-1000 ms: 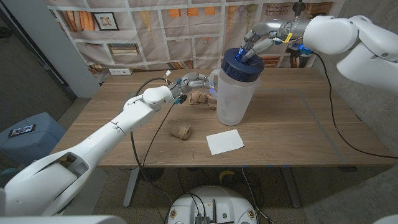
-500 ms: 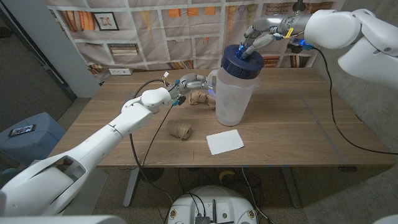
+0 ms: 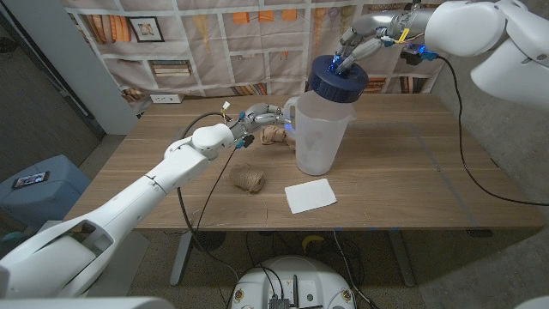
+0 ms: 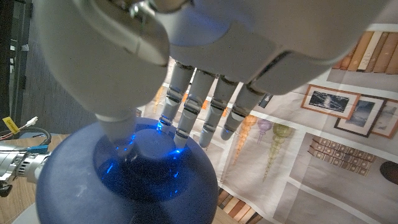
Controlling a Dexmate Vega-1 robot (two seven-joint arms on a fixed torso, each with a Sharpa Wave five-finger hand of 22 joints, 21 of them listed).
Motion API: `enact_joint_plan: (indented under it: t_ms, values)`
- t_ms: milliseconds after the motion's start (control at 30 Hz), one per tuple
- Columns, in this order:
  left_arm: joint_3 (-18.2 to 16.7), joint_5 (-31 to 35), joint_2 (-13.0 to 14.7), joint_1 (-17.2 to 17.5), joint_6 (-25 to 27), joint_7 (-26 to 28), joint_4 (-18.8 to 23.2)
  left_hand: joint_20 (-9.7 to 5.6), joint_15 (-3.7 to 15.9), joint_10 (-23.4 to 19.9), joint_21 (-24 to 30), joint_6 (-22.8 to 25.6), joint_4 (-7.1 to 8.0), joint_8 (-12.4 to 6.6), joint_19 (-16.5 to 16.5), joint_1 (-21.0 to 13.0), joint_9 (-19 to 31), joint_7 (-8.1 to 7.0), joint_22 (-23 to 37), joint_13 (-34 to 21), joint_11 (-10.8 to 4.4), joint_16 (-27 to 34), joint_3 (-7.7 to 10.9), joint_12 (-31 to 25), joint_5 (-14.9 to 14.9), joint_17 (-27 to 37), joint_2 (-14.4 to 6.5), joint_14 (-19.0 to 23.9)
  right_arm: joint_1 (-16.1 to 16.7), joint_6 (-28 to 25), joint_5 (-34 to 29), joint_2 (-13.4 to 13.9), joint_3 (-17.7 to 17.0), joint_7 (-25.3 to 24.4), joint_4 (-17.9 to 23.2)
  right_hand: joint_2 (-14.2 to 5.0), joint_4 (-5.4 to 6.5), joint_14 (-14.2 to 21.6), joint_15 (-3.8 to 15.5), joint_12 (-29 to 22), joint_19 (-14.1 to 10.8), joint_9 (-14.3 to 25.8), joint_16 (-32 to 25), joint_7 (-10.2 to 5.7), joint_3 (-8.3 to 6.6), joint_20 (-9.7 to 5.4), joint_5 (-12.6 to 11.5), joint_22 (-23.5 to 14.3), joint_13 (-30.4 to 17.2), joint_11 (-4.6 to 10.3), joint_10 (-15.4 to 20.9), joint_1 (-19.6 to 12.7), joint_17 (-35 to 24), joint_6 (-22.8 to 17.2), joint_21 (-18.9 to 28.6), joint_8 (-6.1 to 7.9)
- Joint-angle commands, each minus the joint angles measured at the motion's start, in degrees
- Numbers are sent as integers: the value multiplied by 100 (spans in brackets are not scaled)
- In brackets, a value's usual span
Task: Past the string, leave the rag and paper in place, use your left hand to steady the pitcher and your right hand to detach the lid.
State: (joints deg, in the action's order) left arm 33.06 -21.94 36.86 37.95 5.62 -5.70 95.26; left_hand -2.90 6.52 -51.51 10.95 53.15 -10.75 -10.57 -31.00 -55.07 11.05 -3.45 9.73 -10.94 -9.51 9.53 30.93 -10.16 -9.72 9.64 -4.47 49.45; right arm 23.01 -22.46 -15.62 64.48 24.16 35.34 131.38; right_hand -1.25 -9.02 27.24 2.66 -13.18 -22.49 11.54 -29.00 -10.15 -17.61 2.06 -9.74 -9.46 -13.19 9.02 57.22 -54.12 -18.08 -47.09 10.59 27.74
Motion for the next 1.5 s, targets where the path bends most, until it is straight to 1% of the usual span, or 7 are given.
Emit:
enact_joint_plan:
  t_ms: [33, 200, 567, 1000, 1100, 1267, 1500]
  values:
    - [-73, -53, 93, 112, 36, 70, 132, -799, 577, 171, -22, -149, 111, 20, 71, 88, 27, 33, 21, -9, 5, -21, 89, 13, -28, -16, 61, -193, -186, -118, -82, 20, 60, 142, -82, -415, 18, -39, 818, 7, 13, 13, 35, -248, 14, 28, -27, -10, -28, 375, 353, -285, -21, -280, -1, 21]
    - [-91, -100, 131, 119, 9, -3, 131, -741, 547, 358, -33, -395, 110, 57, 167, 160, 29, 38, 25, -17, 21, -24, 47, 13, -27, -14, 124, -427, -232, -192, -136, 29, 90, 184, -130, -416, 20, -45, 815, 8, 17, 12, 38, -248, 19, 31, -27, -10, -32, 374, 352, -279, -22, -279, -1, 18]
    - [-109, -229, 212, 62, -60, -289, 64, -470, 197, 1194, -47, -1239, 117, 86, 504, 296, 31, 89, 25, -27, 221, 17, -270, 23, -24, 30, 214, -1286, -294, -352, -252, 52, 133, 223, -264, -424, 18, -50, 819, 25, 23, 10, 37, -250, 28, 33, -29, -10, -34, 374, 326, -279, -28, -272, 2, 7]
    - [-47, -324, 252, -105, -267, -800, -180, -244, -161, 2002, -51, -1874, 118, 50, 877, 369, 8, 101, 10, -13, 362, 24, -581, -2, -38, 15, 291, -2038, -307, -480, -278, 107, 140, 228, -458, -419, 40, -57, 783, 42, 24, 7, 59, -251, 51, 46, -25, -10, -42, 371, 291, -229, -19, -240, 7, -18]
    - [-34, -327, 279, -130, -300, -902, -203, -203, -200, 2222, -61, -2059, 115, 53, 998, 371, 1, 61, 7, -7, 446, 23, -648, 3, -45, 12, 312, -2236, -303, -571, -333, 122, 159, 217, -482, -413, 41, -59, 779, 48, 24, 6, 62, -251, 58, 50, -25, -10, -42, 371, 281, -221, -19, -234, 8, -23]
    - [-55, -354, 318, -114, -352, -976, -207, -123, -306, 2552, -73, -2250, 115, 46, 1205, 371, -8, 19, 4, 4, 395, 16, -733, 5, -52, 12, 351, -2567, -273, -585, -309, 160, 134, 178, -563, -410, 40, -61, 781, 49, 36, 5, 61, -253, 65, 48, -26, -10, -49, 372, 273, -215, -22, -226, 5, -30]
    - [-83, -382, 389, -94, -404, -1075, -217, -88, -414, 2921, -65, -2529, 122, 50, 1389, 400, -19, -30, -1, 16, 548, 6, -855, -3, -57, 11, 442, -2946, -340, -623, -366, 162, 208, 232, -678, -419, 36, -62, 792, 43, 37, 4, 59, -253, 68, 48, -28, -10, -65, 373, 271, -218, -27, -225, 6, -36]
